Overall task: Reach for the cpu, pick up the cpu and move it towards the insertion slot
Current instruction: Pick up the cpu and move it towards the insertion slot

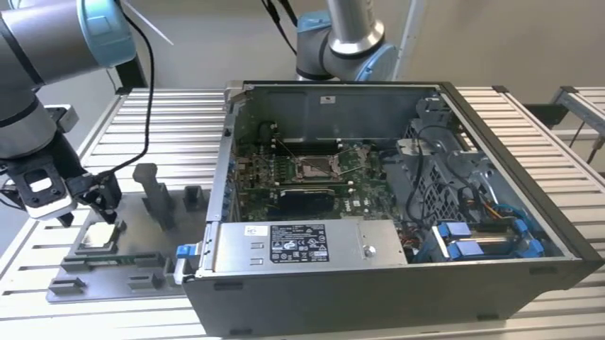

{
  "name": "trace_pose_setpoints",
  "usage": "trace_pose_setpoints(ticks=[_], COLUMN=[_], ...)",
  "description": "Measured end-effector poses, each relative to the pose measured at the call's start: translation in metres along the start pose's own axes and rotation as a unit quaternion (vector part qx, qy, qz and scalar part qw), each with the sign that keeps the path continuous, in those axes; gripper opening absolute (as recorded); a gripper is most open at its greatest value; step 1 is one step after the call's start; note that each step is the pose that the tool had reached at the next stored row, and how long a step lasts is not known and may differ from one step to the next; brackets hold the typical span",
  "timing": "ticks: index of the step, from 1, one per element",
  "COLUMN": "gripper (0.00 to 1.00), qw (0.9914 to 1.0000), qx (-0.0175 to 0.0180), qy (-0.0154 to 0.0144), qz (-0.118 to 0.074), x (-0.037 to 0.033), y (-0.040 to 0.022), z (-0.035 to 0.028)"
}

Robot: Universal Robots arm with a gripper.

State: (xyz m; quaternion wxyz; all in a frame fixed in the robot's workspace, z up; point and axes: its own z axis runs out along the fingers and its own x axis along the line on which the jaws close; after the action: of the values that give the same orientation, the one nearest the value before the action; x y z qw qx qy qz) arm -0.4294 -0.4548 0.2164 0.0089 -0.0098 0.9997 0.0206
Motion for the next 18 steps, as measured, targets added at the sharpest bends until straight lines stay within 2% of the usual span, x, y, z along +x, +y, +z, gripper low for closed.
trace_pose_setpoints(ticks=[9, 18], gripper=[1.0, 1.0], qw=[1.0, 1.0], qx=[-0.0002, -0.0024], qy=[0.0, 0.0], qz=[0.0, 0.0], x=[0.0008, 0.001], y=[-0.0032, -0.0039], z=[0.015, 0.0255])
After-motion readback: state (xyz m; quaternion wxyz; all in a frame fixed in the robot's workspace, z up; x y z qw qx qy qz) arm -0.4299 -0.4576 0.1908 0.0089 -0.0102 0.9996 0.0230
